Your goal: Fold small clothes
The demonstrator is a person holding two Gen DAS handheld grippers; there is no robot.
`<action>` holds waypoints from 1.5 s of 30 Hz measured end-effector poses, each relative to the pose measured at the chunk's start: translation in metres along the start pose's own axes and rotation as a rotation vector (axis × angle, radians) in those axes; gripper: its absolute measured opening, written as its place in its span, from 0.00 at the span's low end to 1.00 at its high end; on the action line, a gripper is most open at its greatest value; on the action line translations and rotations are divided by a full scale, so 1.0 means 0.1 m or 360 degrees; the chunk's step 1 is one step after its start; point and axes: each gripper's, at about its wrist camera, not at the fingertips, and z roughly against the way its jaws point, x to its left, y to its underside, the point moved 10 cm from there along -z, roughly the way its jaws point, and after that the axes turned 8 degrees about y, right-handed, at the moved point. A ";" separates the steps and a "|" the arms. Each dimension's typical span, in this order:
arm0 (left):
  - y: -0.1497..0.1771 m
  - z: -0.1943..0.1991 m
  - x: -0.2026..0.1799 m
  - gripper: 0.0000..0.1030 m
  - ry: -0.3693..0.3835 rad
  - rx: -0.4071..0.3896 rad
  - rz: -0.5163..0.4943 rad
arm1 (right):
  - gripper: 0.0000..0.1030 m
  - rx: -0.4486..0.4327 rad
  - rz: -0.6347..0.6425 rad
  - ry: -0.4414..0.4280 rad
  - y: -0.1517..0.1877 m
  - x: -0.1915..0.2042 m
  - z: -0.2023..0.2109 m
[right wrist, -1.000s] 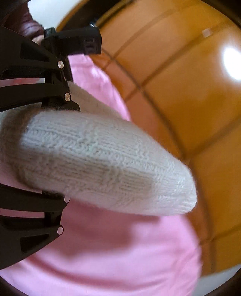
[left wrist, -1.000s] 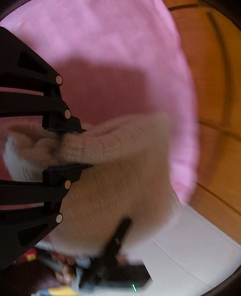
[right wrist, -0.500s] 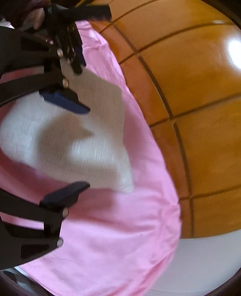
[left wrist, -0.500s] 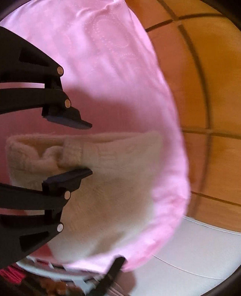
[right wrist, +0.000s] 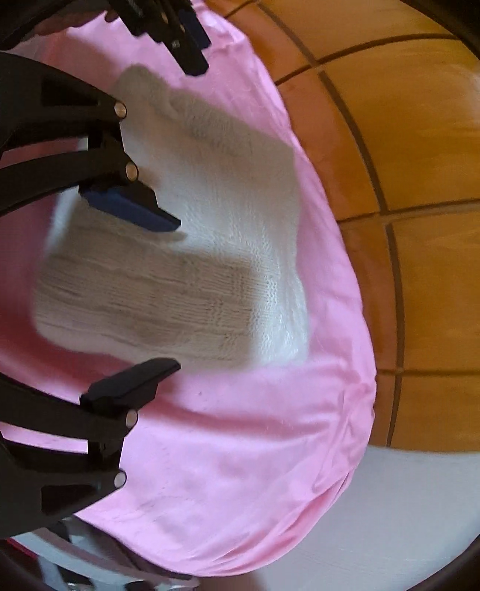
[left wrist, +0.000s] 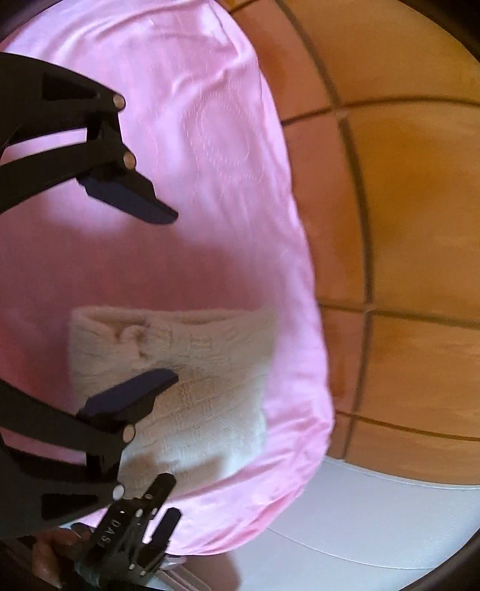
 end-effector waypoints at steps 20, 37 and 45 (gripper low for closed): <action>0.32 0.94 0.28 0.98 -0.0175 -0.0169 0.0114 | 0.95 -0.0272 0.0002 0.0239 0.11 0.32 0.92; 0.37 1.00 0.16 0.98 -0.0187 -0.0143 0.0045 | 0.96 -0.0277 -0.0056 0.0277 0.13 0.21 0.97; 0.39 0.99 0.11 0.98 -0.0181 -0.0130 0.0023 | 0.96 -0.0250 -0.0061 0.0280 0.18 0.19 0.90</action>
